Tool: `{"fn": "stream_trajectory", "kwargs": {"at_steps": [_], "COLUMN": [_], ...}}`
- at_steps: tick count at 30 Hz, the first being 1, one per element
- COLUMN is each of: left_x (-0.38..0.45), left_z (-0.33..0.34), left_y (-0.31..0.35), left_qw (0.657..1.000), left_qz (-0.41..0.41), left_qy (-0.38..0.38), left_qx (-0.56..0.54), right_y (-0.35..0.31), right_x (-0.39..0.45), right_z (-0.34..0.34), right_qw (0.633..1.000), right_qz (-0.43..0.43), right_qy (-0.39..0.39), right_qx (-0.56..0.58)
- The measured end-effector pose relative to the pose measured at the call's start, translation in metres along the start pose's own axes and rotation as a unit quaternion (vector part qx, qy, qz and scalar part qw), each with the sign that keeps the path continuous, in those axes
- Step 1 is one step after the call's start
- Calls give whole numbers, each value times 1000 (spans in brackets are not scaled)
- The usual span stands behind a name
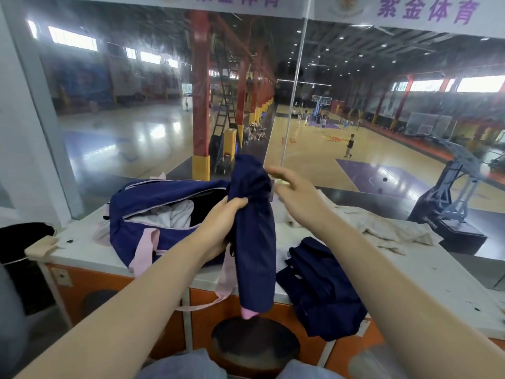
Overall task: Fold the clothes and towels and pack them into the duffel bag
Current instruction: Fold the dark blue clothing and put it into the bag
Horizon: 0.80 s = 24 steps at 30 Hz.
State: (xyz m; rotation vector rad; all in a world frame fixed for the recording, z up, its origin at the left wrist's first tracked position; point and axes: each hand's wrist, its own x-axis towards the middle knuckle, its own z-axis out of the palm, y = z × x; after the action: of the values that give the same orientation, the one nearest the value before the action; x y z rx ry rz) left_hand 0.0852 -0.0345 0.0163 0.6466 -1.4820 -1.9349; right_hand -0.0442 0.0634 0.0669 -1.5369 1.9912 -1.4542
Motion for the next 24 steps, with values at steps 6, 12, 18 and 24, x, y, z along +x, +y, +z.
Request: {"fn": "stream_trajectory", "kwargs": {"at_steps": [6, 12, 18, 24], "left_x": [-18, -17, -8, 10], "left_z": [-18, -29, -48, -75], "left_y": [12, 16, 4, 6], "left_qw": [992, 987, 996, 980], "left_qz": [-81, -32, 37, 91], "left_qy": [-62, -77, -18, 65], "left_qx": [74, 136, 76, 164], "right_y": [21, 34, 40, 41], "right_x": [0, 1, -16, 12], "right_z": [10, 18, 57, 96], "right_qw": [985, 967, 900, 917], "right_qz": [-36, 124, 173, 179], "right_qy": [-119, -178, -100, -24], "right_qx": [-117, 135, 388, 355]}}
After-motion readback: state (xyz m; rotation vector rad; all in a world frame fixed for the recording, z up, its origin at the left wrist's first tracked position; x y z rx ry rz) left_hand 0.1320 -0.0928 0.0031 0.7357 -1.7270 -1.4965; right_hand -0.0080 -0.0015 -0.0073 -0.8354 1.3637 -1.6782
